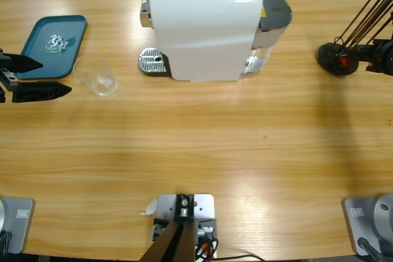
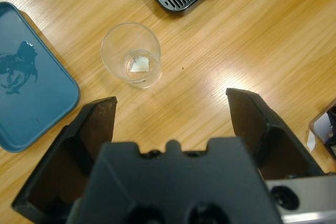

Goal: Pour coffee

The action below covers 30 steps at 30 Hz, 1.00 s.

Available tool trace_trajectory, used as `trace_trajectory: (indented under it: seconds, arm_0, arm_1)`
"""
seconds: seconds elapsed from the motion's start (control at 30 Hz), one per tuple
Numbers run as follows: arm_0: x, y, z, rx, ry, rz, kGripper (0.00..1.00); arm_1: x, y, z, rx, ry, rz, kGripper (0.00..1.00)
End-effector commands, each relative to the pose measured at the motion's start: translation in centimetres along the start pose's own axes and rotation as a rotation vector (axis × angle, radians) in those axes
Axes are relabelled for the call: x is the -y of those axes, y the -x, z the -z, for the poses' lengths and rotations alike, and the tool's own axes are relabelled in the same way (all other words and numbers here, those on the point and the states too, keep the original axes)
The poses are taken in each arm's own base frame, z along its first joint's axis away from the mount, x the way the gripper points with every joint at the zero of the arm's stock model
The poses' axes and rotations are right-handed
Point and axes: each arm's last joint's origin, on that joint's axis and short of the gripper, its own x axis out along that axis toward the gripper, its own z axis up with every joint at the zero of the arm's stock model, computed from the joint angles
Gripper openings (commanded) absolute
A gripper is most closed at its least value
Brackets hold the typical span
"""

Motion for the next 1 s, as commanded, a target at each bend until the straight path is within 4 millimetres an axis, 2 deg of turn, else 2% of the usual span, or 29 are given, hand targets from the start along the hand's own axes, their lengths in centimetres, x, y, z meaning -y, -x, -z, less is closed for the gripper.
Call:
trace_trajectory:
  seconds: [0.03,0.33,0.53,0.8,1.0]
  arm_0:
    - [-0.1,-0.3,1.6,-0.028,0.022,0.003,0.904]
    - [-0.1,-0.5,1.5,-0.027,0.024,0.003,0.904]
    - [-0.1,-0.5,1.5,-0.027,0.025,0.005,0.904]
    - [-0.1,-0.4,1.5,-0.025,0.025,0.005,0.904]
    - [-0.1,-0.3,1.6,-0.019,0.025,0.005,0.904]
  arm_1:
    - [-0.1,2.0,-2.9,0.13,0.005,-0.039,0.094]
    - [-0.2,2.6,-3.7,0.161,0.004,-0.055,0.097]
    - [0.0,4.5,-5.4,0.209,0.0,-0.055,0.095]
    - [0.2,5.8,-5.3,0.21,0.005,-0.039,0.098]
    - [0.3,7.0,-6.2,0.239,0.013,-0.021,0.098]
